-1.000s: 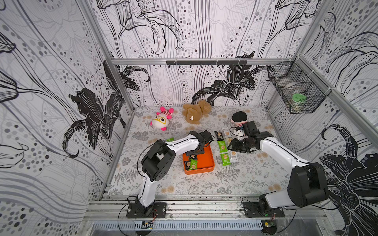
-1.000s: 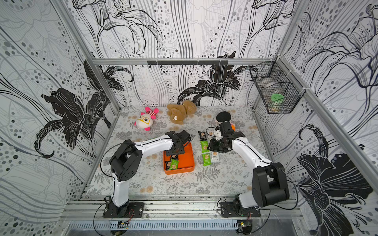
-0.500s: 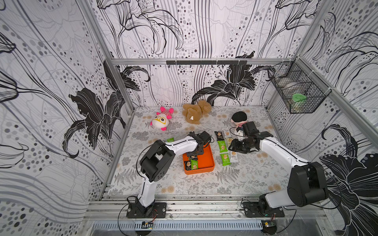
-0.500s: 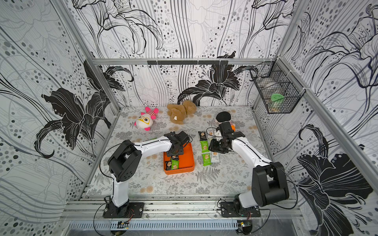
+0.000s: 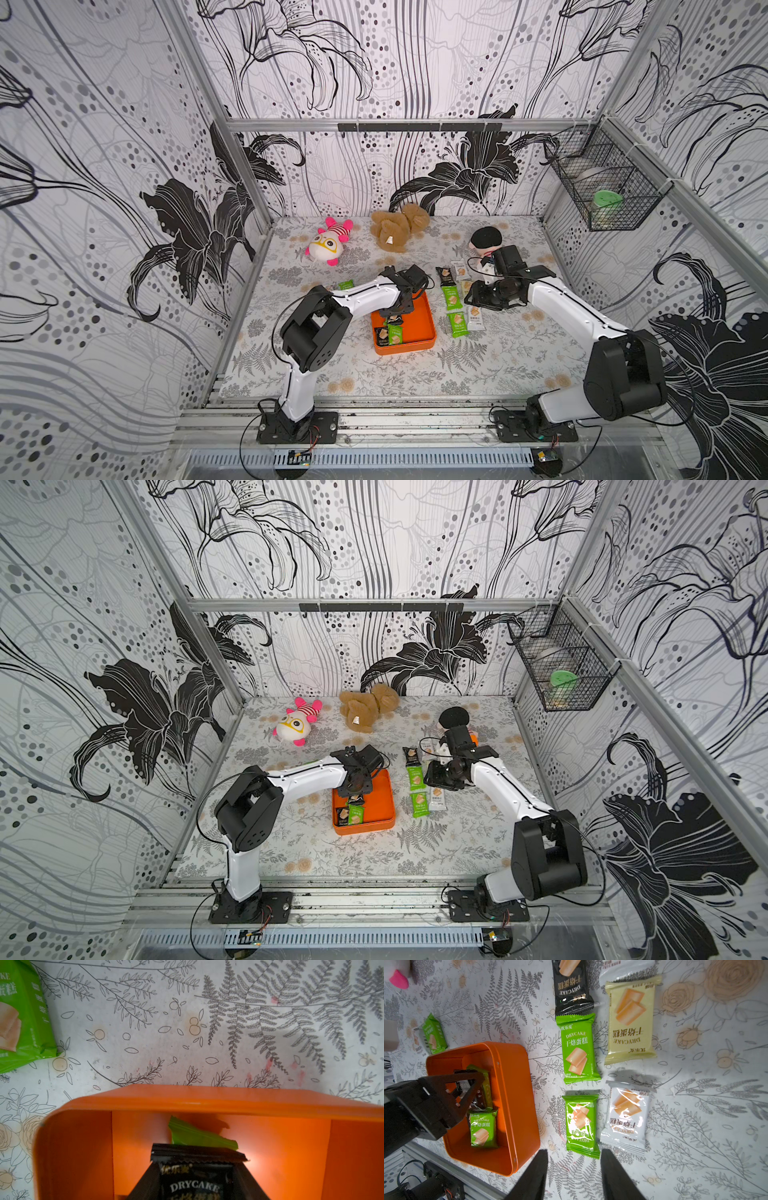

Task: Take the cookies out of the storage box
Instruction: Pick up the cookie from the storage box.

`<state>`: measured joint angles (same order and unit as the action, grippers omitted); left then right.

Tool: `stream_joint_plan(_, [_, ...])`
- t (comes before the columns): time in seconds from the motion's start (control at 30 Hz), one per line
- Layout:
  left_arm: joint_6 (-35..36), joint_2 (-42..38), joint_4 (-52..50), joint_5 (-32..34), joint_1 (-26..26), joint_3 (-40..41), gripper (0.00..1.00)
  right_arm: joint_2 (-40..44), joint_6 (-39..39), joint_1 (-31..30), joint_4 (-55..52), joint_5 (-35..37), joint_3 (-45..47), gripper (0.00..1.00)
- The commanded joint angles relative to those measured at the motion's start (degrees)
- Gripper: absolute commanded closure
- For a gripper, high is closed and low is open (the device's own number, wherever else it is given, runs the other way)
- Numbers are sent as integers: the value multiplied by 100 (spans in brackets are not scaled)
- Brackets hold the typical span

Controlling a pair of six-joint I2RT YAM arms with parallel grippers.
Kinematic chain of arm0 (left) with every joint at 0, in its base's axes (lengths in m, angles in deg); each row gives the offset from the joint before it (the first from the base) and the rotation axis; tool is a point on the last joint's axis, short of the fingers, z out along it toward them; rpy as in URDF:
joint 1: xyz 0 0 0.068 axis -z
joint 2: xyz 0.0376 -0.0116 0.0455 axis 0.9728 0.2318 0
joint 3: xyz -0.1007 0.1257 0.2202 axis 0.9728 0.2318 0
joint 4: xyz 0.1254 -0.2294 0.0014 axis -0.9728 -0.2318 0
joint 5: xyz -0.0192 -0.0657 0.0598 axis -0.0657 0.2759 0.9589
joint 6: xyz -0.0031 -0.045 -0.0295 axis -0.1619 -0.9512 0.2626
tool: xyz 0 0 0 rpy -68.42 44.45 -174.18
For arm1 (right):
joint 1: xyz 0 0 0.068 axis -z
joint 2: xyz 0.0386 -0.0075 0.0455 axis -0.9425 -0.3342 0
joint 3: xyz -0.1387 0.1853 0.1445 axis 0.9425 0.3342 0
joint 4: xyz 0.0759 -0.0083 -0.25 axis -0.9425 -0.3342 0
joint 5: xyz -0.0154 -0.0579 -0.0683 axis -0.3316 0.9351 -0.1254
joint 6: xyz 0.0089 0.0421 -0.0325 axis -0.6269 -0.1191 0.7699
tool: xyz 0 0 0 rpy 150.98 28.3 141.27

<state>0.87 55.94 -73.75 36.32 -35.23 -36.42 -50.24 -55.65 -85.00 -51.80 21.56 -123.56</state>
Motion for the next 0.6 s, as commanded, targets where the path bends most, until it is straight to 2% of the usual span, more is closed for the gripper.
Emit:
stream_joint_plan(0.0, [54,-279,-80,5,-34,-220,53,55,-86,29,-186,67,-169,53])
stream_joint_plan(0.57, [-18,-847,-217,-97,-117,-198,54,25,-72,30,-125,-55,-146,53])
